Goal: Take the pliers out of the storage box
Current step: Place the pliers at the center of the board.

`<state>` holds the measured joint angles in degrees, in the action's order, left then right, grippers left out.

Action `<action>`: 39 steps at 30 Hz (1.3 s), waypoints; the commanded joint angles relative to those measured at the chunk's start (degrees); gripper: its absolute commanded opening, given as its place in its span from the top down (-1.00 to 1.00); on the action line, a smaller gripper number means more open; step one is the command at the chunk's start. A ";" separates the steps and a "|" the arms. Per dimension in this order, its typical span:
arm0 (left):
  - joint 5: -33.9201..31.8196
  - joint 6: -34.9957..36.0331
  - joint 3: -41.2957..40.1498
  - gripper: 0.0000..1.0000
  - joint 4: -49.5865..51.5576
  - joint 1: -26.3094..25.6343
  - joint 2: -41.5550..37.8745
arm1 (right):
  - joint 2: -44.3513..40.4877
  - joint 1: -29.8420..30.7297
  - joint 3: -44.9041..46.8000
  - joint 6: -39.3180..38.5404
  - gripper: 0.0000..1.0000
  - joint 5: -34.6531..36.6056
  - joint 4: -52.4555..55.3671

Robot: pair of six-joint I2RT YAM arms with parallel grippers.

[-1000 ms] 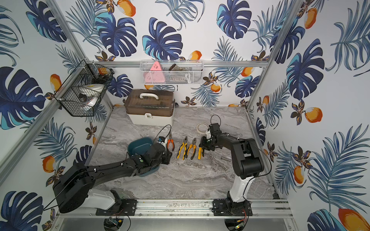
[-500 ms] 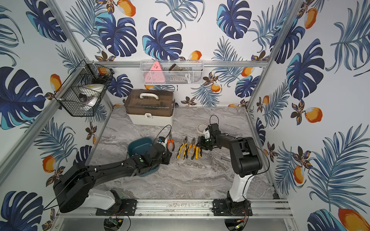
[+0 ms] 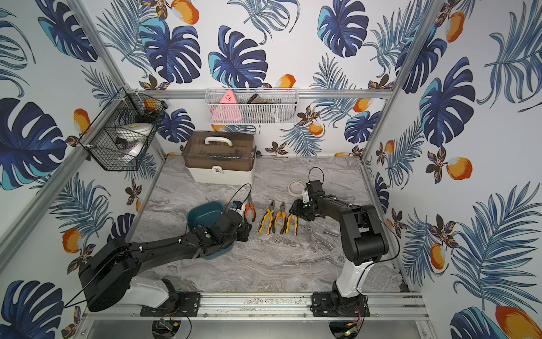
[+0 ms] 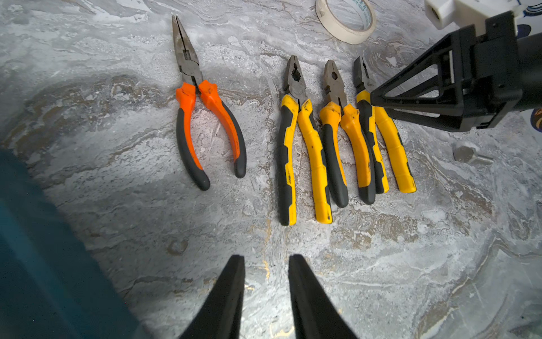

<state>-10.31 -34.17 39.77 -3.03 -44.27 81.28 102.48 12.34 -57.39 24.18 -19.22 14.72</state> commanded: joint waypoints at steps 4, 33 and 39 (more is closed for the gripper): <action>-1.81 1.19 0.32 0.30 -0.14 -0.02 -0.79 | -0.48 0.05 -0.60 -1.55 -0.11 2.11 3.90; -5.51 1.05 0.35 0.31 1.45 0.06 -1.57 | -5.80 2.11 -3.80 -1.61 -0.04 6.01 6.15; -15.09 -0.26 2.12 0.30 8.07 0.02 -2.70 | -19.53 17.06 8.89 -4.07 -0.05 25.29 -3.75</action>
<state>-19.20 -33.41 40.91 1.02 -44.27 79.09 86.17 24.80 -52.62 21.82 -6.72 15.75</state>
